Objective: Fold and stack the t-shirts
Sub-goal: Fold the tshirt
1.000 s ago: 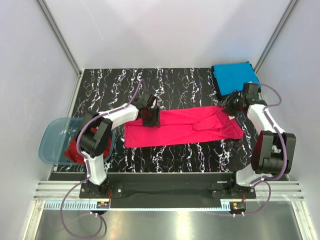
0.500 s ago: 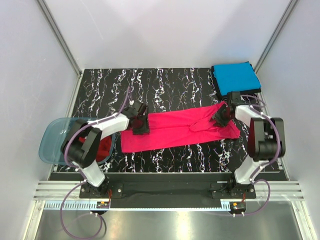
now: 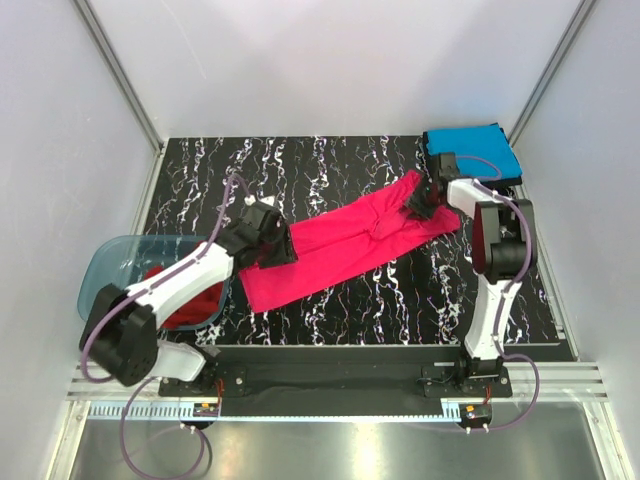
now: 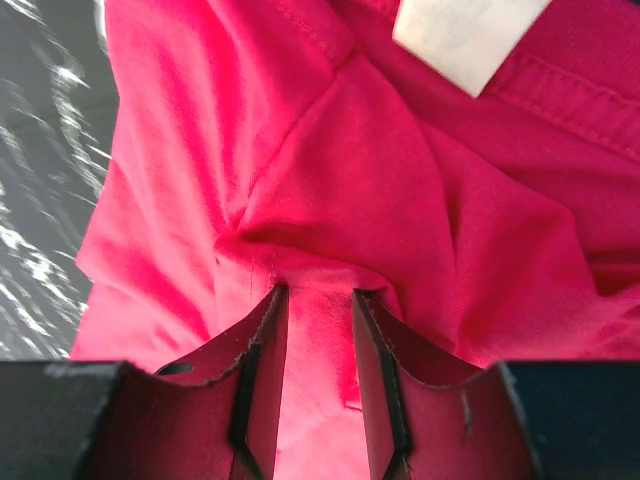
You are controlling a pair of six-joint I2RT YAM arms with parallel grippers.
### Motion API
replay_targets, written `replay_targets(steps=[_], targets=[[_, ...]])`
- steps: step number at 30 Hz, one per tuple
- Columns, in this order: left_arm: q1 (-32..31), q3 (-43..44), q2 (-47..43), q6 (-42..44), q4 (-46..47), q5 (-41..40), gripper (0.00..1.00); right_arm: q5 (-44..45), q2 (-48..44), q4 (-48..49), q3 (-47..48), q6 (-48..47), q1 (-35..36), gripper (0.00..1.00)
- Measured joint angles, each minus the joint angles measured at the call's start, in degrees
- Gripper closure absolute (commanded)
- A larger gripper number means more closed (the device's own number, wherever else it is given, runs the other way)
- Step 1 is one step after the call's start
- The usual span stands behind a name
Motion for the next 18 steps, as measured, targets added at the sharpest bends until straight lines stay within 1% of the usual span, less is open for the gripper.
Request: replay_targets(steps=[4,8,14,18], targets=[[-0.4,1.9,-4.0,1.2,0.1,0.3,0.48,-2.0,6.7,0.2,9.3,0.0,1.4,0.6],[-0.4,1.7,-4.2,3.2,0.3,0.3,0.48,-4.3,14.4,0.3,20.5,0.4,2.7,0.59],[-1.5,0.2,0.3,8.0,-0.1,0.3,0.48,-8.3,25.9,0.7,37.9,1.0,3.0,0.6],[-2.8,-0.8,6.2,9.7,0.1,0.4,0.49,-9.2,30.9,-0.3,47.1,0.6,3.0,0.59]])
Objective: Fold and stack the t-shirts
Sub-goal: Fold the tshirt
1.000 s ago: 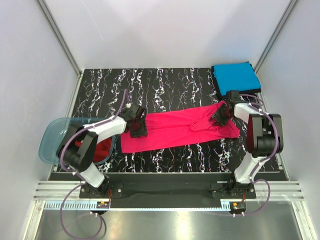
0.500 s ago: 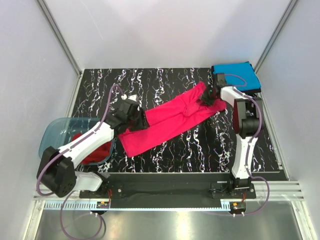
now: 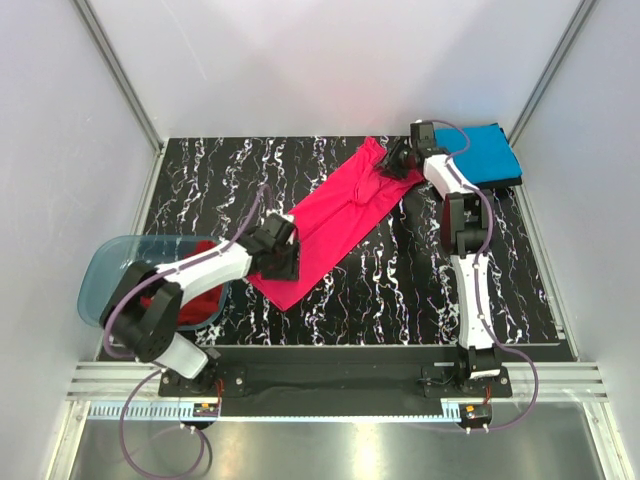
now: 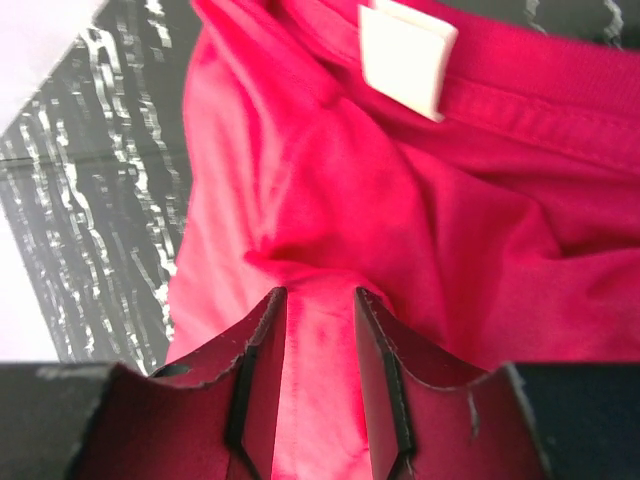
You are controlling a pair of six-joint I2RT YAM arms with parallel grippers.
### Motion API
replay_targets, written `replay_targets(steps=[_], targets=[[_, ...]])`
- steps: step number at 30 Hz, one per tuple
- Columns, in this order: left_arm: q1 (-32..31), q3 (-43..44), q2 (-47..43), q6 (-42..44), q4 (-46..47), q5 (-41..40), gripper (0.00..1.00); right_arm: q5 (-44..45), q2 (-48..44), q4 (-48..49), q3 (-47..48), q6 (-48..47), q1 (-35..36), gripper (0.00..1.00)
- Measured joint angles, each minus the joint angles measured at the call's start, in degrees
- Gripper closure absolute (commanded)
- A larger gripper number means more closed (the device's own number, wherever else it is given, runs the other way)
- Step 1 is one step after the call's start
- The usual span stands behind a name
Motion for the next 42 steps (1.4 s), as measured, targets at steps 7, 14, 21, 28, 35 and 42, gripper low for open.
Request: replay_targets(steps=[7,14,21,28,35,42], targets=[[-4.1,-1.2,4.8,-0.5,1.8,0.0,0.5,-2.4,-2.2,-1.2,1.8,-1.2,0.0,0.55],[-11.6,-2.9,4.6,-5.2,7.0,-0.4,0.51,-0.5,-21.0,-2.1,-11.7,-3.4,-0.1,0.52],[-19.1,-3.6,4.5,-12.8,9.6,-0.2,0.51,2.2,-35.7,-0.4,-22.2,-5.7,-2.1,0.55],[-21.3,-3.7,2.5,-16.6,7.6,-0.1,0.5,4.3,-28.8,0.7,-26.1,-5.9,-6.8,0.6],[-21.7,-5.2,0.3,-18.5,6.2,-0.7,0.5,6.3,-18.6,3.5,-24.3,-5.5,-8.6,0.61],[-22.4,-6.3,0.2,-19.2,5.5,-1.3,0.5,8.5,-12.7,4.8,-17.8,-4.8,-9.0,0.64]])
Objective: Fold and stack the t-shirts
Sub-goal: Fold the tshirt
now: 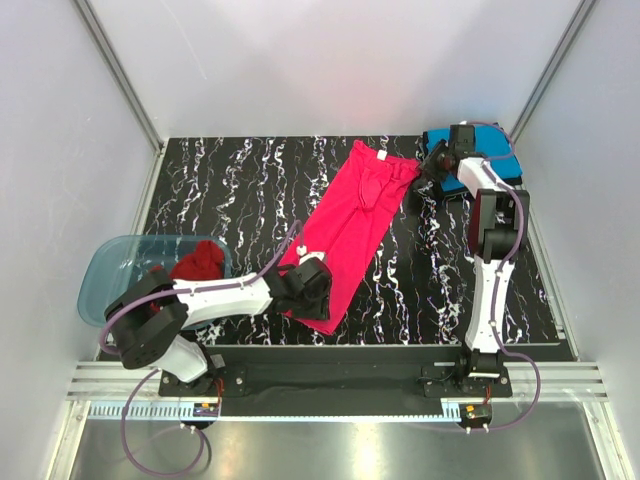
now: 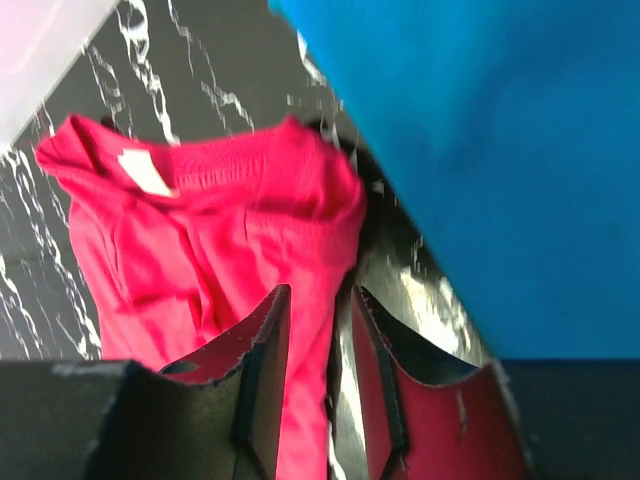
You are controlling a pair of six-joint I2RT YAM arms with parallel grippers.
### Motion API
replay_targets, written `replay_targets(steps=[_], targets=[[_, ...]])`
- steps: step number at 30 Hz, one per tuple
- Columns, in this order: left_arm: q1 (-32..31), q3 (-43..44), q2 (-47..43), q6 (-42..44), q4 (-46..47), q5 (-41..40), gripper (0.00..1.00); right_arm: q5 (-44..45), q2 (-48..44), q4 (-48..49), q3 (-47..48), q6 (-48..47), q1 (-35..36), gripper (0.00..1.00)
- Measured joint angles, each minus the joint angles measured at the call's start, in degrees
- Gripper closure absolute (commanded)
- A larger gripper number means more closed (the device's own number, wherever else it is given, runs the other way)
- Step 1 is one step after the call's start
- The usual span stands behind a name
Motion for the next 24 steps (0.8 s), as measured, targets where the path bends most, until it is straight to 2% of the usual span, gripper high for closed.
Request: replay_targets(steps=[3,6,7,10,15,24], targets=[[-0.3,-0.3,0.0,-0.6,0.1,-0.4,0.5,0.0,2.4,0.2,2.9,0.2,-0.3,0.66],[-1.0,-0.3,0.0,-0.8,0.3,-1.1,0.5,0.0,5.7,0.2,6.3,0.4,-0.3,0.74],[-1.3,-0.4,0.0,-0.8,0.5,-1.4,0.5,0.1,6.7,0.1,7.3,0.5,-0.4,0.84],[-2.0,-0.7,-0.1,-1.0,1.0,-1.9,0.5,0.4,9.0,-0.1,9.6,0.9,-0.4,0.99],[-2.2,-1.5,-0.6,-1.7,1.7,-2.4,0.5,1.6,13.1,-2.0,17.0,0.8,-0.3,1.0],[-4.4,-0.5,0.6,-2.4,2.7,-3.8,0.5,-0.6,25.0,-5.0,36.9,0.8,-0.3,1.0]])
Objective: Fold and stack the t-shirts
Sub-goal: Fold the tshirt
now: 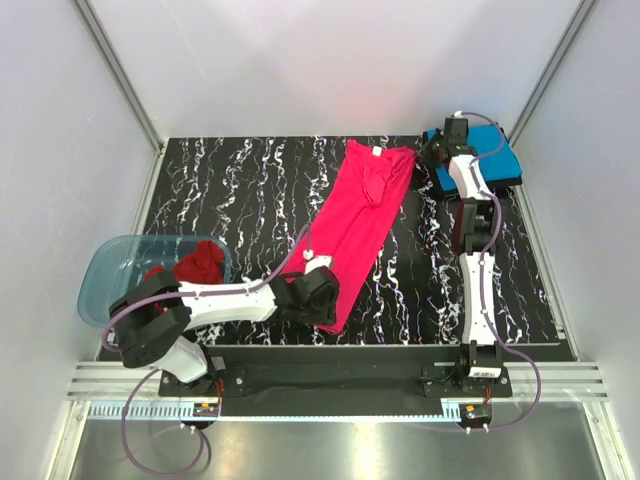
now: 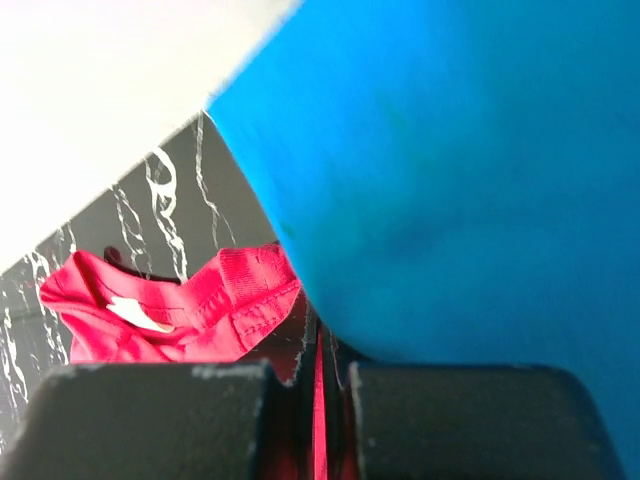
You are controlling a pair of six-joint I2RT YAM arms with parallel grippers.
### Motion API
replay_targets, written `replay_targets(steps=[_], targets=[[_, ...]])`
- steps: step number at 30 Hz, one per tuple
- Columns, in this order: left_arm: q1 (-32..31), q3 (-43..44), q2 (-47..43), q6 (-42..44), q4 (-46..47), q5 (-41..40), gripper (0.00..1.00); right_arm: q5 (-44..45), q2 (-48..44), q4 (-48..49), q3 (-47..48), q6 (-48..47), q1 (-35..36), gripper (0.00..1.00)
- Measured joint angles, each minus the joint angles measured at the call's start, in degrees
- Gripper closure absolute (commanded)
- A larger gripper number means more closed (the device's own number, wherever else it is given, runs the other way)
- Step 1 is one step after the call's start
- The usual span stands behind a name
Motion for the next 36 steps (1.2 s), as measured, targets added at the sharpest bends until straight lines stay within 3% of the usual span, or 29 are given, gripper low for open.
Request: replay_targets(steps=[3,7,11,14,20,23,25,27,36], targets=[[-1.9,2.8,1.8,0.2,-1.1,0.0,0.49,-0.7,3.0,0.0,4.7,-0.1,0.0,0.98],[-3.7,9.0,2.6,2.6,-6.4,-0.2,0.46,-1.1,3.3,0.3,5.2,-0.7,0.0,0.82],[-2.6,16.2,1.0,6.7,-11.6,-2.4,0.46,-2.7,-0.4,1.7,-0.9,-1.6,-0.1,0.66],[0.5,16.2,-4.5,9.2,-14.2,-3.5,0.43,-3.9,-5.5,0.9,-7.1,-2.1,-0.1,0.6],[12.2,9.9,-14.7,13.5,-16.7,-4.4,0.44,-5.0,-19.8,-0.3,-18.8,-1.4,-0.1,0.59],[15.9,7.1,-13.3,15.5,-17.2,-4.5,0.58,-4.7,-30.0,0.9,-28.0,0.2,0.3,0.59],[16.2,5.9,-10.9,16.8,-17.5,-3.9,0.68,-4.0,-37.4,0.9,-35.4,1.2,0.7,0.59],[16.2,4.7,-8.8,17.6,-16.9,-3.1,0.7,-3.3,-44.3,1.7,-43.1,1.9,1.7,0.59],[14.1,-4.3,-6.2,15.0,-9.3,1.0,0.69,-2.8,-65.7,0.0,-69.5,4.2,5.6,0.61]])
